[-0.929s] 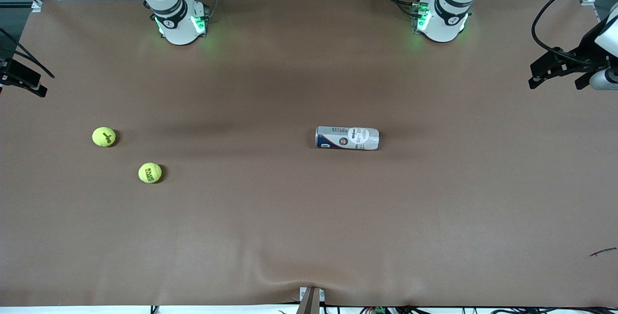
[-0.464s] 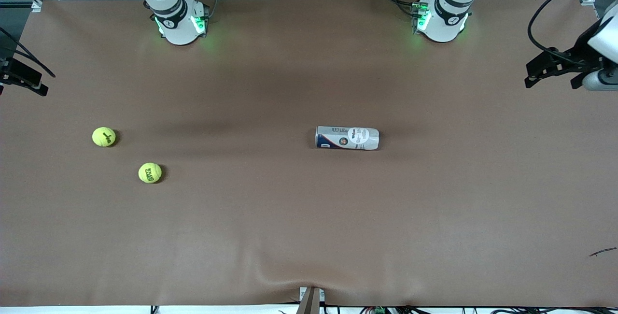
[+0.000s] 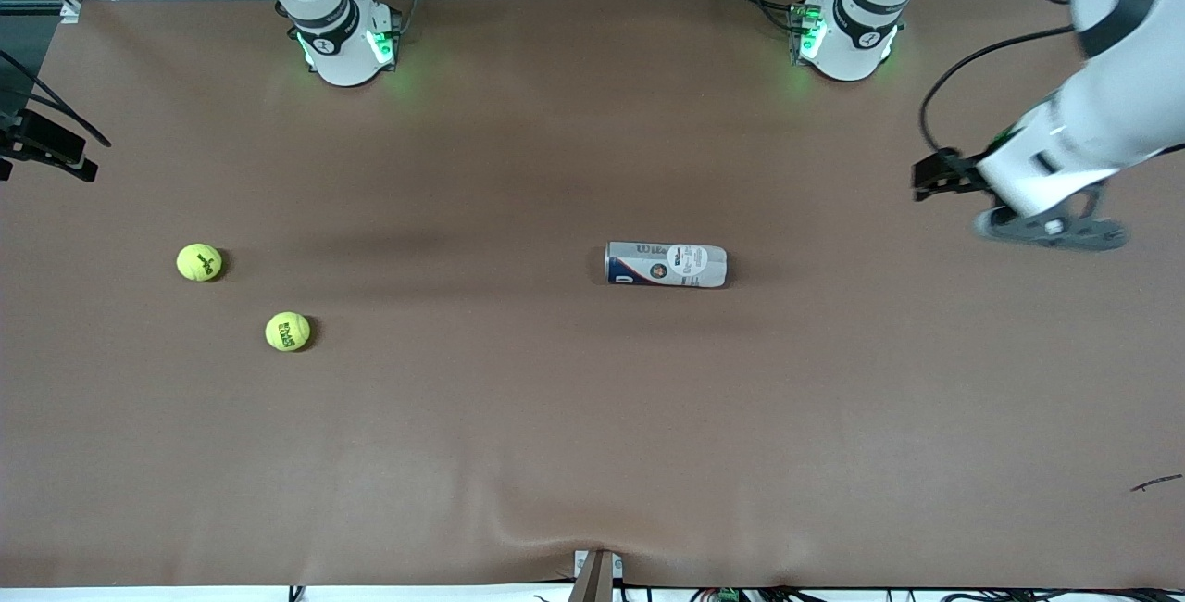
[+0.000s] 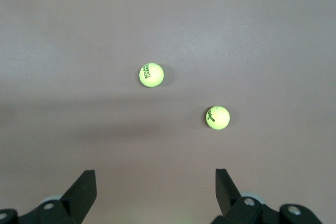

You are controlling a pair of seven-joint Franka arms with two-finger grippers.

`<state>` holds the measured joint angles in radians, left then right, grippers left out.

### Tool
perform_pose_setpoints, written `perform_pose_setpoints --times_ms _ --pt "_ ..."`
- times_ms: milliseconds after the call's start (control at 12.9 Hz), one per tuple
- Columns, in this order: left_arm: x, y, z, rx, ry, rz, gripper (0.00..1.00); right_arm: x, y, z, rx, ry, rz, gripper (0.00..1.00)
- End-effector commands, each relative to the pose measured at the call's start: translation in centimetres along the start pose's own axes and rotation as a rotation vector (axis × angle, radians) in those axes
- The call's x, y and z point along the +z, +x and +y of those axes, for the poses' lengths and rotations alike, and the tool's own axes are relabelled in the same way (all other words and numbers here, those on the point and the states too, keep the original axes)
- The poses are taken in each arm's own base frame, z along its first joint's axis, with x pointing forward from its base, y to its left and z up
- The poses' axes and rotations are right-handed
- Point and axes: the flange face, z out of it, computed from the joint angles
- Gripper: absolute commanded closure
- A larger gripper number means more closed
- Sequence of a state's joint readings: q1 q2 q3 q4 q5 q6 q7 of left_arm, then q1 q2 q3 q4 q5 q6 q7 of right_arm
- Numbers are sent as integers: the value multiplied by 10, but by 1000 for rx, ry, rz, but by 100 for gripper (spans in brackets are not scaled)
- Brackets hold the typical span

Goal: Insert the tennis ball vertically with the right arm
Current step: 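Reach the left gripper to the lying Wilson can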

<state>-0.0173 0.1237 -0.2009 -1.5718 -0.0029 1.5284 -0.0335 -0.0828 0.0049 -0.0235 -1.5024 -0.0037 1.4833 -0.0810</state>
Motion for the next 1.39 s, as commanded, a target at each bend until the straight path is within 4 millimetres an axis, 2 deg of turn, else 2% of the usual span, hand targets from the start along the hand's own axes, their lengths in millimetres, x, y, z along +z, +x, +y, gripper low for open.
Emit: perform_pose_setpoints --times_ms 0,155,232,387,542,697,774,851,929,1084,1238,1316 --pt "25 15 39 112 -29 -53 0 3 1 -2 6 -5 -10 0" --pt "50 28 74 189 -28 -81 0 6 -1 -4 3 -3 -36 0" --pt "70 36 97 278 -34 -92 0 8 -1 -5 1 -3 -45 0" --pt "94 43 141 512 -12 -80 0 7 -3 -4 4 -2 -53 0" --pt "125 54 170 664 -30 -84 0 21 5 -9 -3 0 -73 0" --pt "172 69 196 789 -65 -89 0 34 20 -10 -5 18 -56 0" --pt "189 72 212 871 -62 -77 0 46 25 -9 5 11 -76 0" --pt "197 77 219 953 -36 -52 0 52 28 1 46 5 -83 0" --pt "205 79 225 1016 -16 -43 0 69 38 11 64 12 -100 0" --pt "215 79 234 1052 -12 -35 0 92 39 37 110 23 -159 0" --pt "233 74 267 1143 52 -3 0 96 29 77 244 17 -193 0" --pt "249 73 283 1223 134 4 0 100 27 91 267 21 -196 0"
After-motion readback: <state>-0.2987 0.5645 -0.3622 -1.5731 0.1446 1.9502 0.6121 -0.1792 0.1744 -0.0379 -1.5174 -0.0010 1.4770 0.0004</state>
